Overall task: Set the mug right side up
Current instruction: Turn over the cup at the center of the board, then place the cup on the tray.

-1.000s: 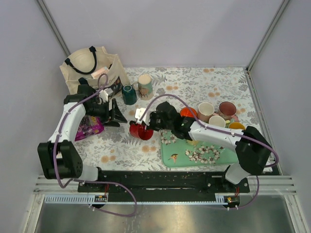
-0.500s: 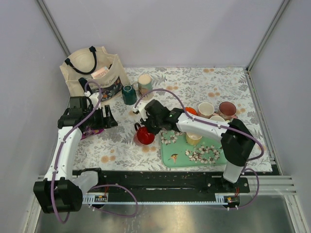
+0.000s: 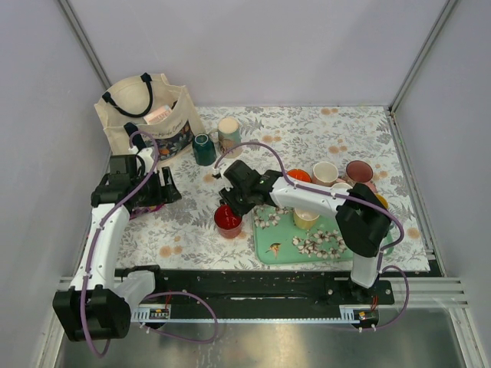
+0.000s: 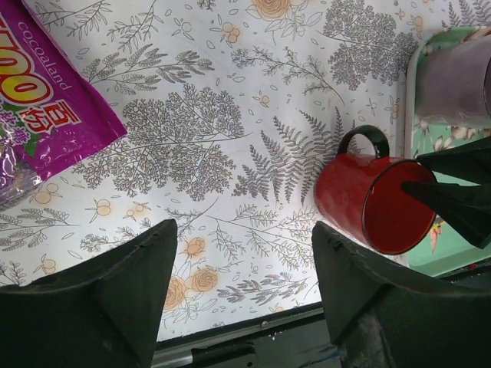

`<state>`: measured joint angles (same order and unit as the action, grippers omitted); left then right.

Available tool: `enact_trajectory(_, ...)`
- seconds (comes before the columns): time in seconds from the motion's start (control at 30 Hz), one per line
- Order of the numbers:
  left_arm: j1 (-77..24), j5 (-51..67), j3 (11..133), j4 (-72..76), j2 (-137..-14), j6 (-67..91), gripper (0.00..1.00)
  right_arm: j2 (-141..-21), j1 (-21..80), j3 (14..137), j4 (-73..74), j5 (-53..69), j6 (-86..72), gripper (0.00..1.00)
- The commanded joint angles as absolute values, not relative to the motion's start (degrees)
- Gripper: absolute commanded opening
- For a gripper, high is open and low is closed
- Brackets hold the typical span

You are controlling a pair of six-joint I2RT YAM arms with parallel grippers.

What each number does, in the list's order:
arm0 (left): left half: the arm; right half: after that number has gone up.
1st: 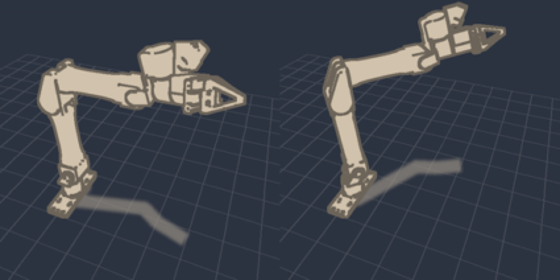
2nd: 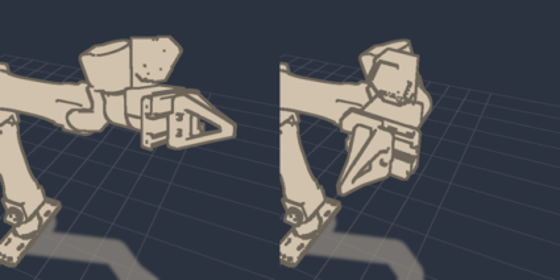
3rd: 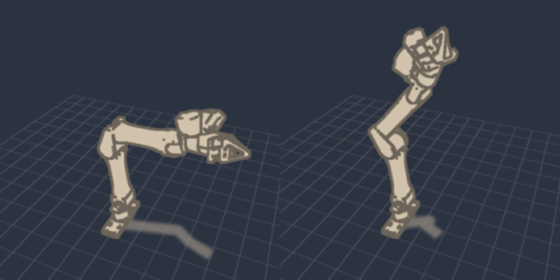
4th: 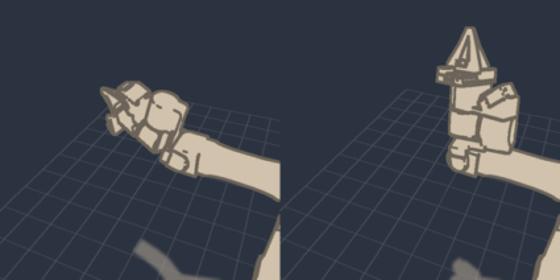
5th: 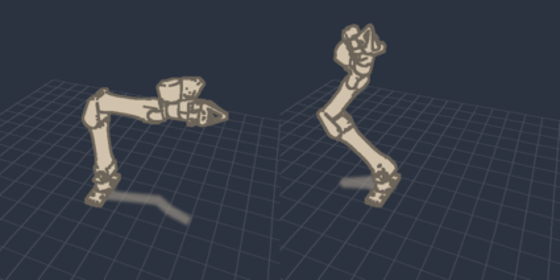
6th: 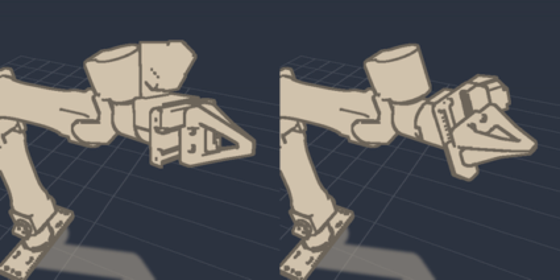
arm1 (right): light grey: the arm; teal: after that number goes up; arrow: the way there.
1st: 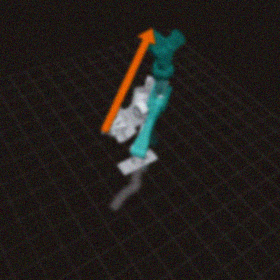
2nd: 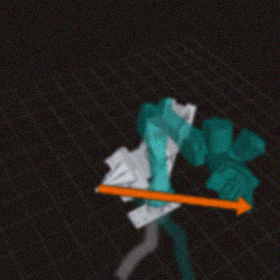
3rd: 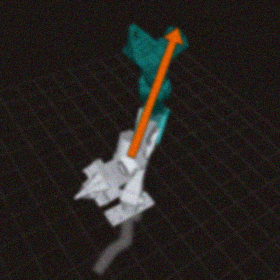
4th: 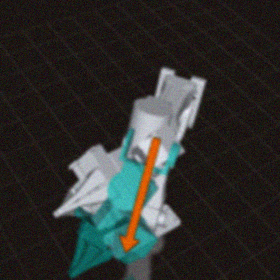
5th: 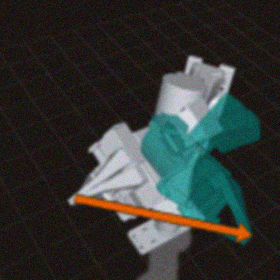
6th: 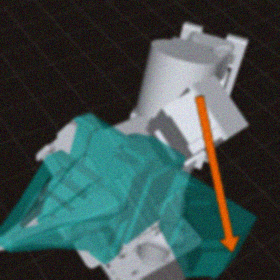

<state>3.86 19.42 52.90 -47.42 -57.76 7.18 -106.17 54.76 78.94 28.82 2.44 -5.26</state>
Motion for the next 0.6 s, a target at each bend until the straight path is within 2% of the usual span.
enact_trajectory(0.0, 3.8, 18.4, 52.9, -44.6, -58.9, 8.3, 0.74, -106.0, 55.3, 82.7, 24.7, 3.4, -7.8, 0.45)
enact_trajectory(0.2, 2.2, 23.6, 53.2, -44.7, -61.4, 10.6, 0.73, -100.1, 54.0, 83.2, 25.7, 6.6, -2.3, 0.59)
enact_trajectory(0.33, -3.0, 25.5, 53.5, -44.0, -63.9, 11.3, 0.73, -93.3, 50.0, 83.6, 29.6, 10.0, -0.3, 0.67)
enact_trajectory(0.47, -7.4, 24.4, 55.2, -44.1, -69.5, 11.8, 0.72, -87.2, 46.1, 86.2, 38.6, 11.2, 4.3, 0.88)
enact_trajectory(0.57, -11.8, 23.2, 57.7, -44.2, -74.8, 11.4, 0.72, -79.7, 44.0, 84.4, 40.5, 7.7, 9.2, 0.92)
